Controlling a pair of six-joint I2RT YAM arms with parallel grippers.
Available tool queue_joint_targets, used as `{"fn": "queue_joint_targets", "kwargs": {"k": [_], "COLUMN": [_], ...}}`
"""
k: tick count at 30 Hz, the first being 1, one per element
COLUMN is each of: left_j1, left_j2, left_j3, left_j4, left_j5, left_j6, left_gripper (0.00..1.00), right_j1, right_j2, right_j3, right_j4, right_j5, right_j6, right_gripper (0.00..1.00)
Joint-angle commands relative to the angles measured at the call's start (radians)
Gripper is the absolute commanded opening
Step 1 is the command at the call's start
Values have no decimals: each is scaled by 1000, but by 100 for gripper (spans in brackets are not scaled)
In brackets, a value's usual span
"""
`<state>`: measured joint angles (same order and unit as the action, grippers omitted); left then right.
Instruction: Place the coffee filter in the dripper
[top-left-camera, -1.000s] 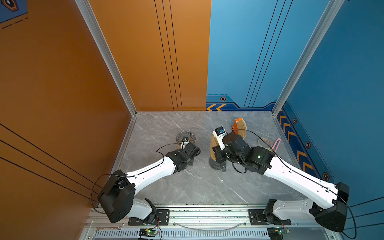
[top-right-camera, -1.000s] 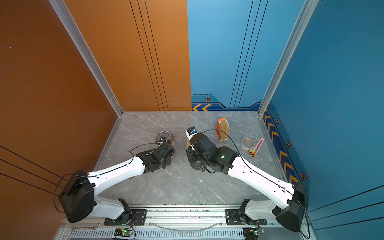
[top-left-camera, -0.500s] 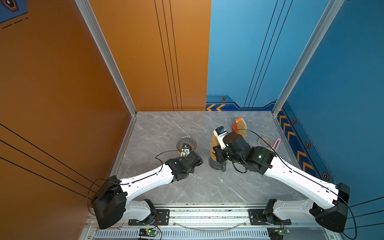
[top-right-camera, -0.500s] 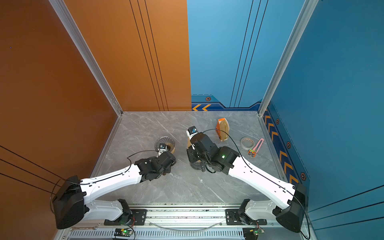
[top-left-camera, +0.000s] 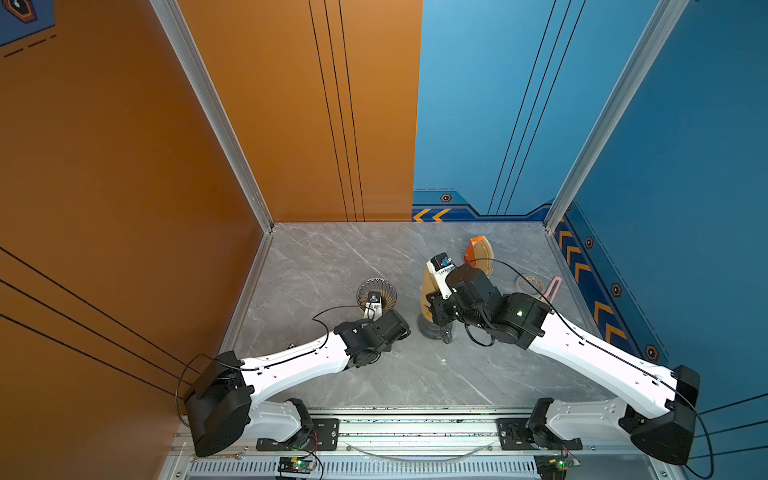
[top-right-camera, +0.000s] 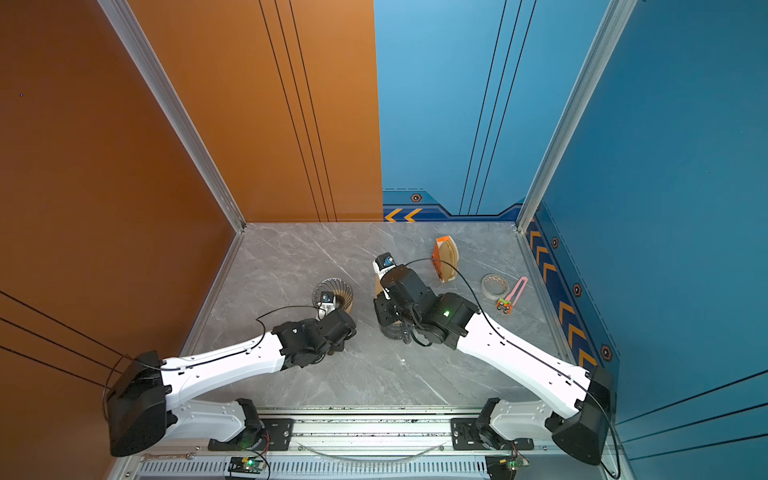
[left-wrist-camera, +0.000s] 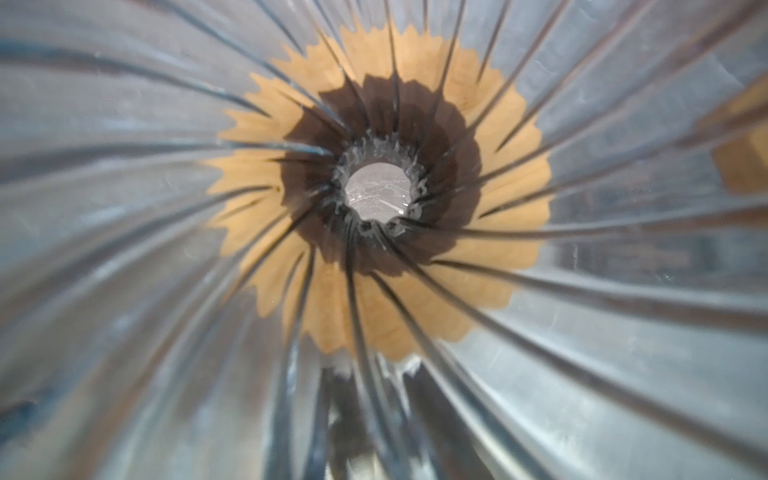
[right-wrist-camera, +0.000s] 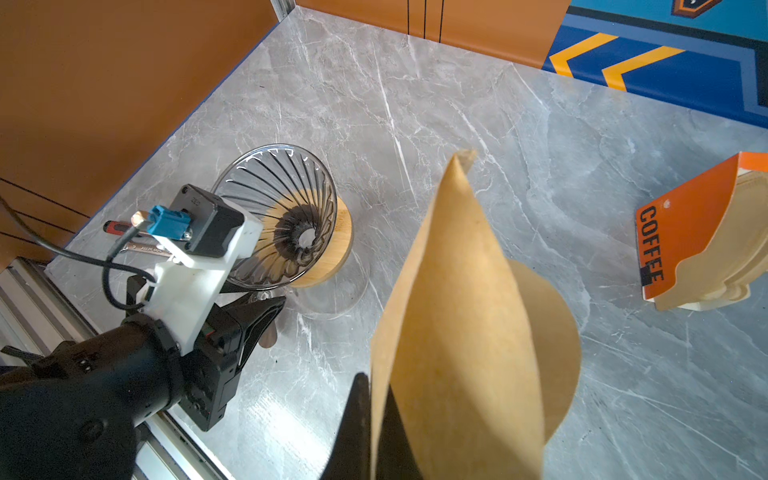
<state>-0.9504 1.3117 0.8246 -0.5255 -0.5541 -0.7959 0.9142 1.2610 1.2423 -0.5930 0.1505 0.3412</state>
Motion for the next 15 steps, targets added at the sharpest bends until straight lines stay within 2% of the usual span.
{"fn": "queue_joint_targets", "kwargs": {"k": [1, 9, 15], "left_j1": [-14, -49, -56], "left_j2": [-14, -85, -233], "left_j3": [1, 11, 32], "left_j4": [-31, -101, -179], "left_j5": [-27, 6, 79], "left_j6": [-12, -19, 46], "left_gripper": [35, 48, 67], "right_j1": [-8, -8, -4], "right_j2": [-15, -11, 26], "right_j3": [-7, 20, 76], "right_j4": [-24, -38, -77], "right_j5": [-11, -12, -6], "right_j6": [4, -21, -76], "right_gripper": [3, 4, 4]}}
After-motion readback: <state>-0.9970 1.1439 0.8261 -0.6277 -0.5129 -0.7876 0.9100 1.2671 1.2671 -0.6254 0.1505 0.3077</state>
